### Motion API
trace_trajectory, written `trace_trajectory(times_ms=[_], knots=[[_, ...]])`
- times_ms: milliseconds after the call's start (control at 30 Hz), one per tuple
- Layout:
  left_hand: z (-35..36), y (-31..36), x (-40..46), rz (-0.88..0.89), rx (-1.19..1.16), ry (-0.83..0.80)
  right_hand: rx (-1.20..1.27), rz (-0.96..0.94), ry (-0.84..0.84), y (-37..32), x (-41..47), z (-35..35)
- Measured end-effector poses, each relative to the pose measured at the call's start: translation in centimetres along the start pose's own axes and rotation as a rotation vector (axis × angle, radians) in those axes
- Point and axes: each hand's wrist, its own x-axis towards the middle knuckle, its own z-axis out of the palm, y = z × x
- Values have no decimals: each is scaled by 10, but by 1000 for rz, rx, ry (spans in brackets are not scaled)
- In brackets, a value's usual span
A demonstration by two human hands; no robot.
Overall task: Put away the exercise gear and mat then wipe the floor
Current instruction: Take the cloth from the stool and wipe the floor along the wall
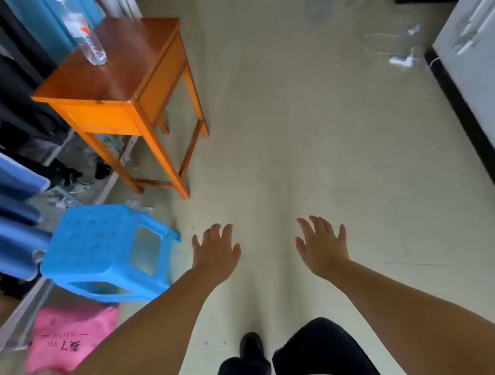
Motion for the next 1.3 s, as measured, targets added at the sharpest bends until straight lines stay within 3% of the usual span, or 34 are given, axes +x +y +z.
trace_trajectory(times_ms=[167, 300, 533, 767, 1100, 1300], knots=[[-35, 33, 122, 150, 29, -77, 58, 137, -15, 30, 93, -34], [-73, 69, 234, 243, 32, -45, 36, 168, -17, 68, 189, -67], [-163, 104, 419, 150, -17, 3, -28, 111, 11, 115, 373, -178], [-219, 108, 585, 55, -62, -33, -63, 22, 1, 113, 559, -254], [-360, 142, 877, 241, 25, 58, 76, 215, 79, 136, 824, -385], [-408, 207, 1030, 296, 13, -35, 114, 306, 110, 187, 950, -444]])
